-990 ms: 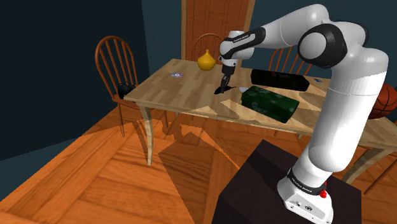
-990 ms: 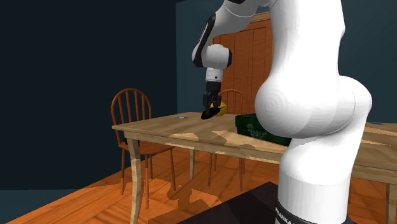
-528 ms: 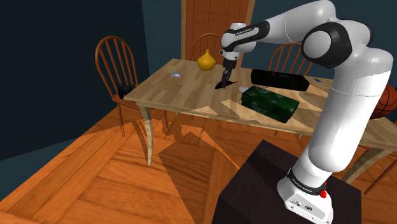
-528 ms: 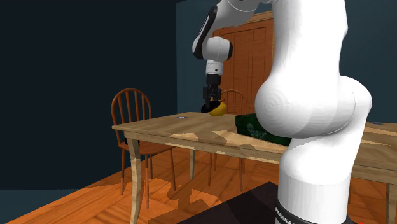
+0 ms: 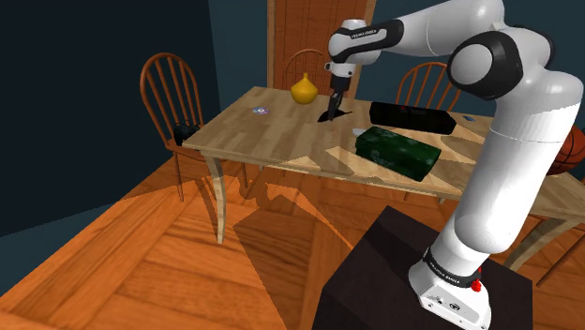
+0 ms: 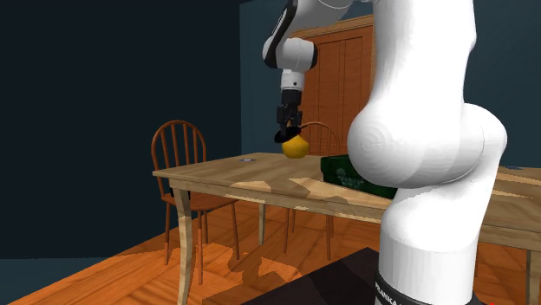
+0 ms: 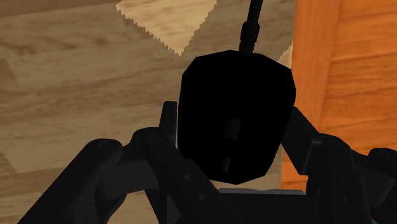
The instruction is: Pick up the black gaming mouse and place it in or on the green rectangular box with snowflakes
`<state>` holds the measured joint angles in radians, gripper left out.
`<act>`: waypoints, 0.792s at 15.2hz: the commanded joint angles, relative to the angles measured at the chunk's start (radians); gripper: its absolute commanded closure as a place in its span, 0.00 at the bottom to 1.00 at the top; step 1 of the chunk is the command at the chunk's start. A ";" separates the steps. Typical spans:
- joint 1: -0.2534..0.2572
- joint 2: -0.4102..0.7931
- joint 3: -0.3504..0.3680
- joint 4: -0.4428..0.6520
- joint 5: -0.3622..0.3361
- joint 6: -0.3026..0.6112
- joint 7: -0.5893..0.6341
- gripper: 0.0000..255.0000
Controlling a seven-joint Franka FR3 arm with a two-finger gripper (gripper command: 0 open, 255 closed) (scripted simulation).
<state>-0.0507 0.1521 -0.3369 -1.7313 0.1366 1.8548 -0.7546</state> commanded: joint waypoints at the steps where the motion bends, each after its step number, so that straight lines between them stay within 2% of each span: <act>1: -0.007 -0.026 -0.007 -0.023 -0.008 -0.003 -0.012 1.00; 12: -0.103 -0.243 -0.105 -0.276 -0.098 0.036 -0.182 1.00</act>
<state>-0.1448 -0.0632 -0.4340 -1.9714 0.0515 1.8805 -0.9230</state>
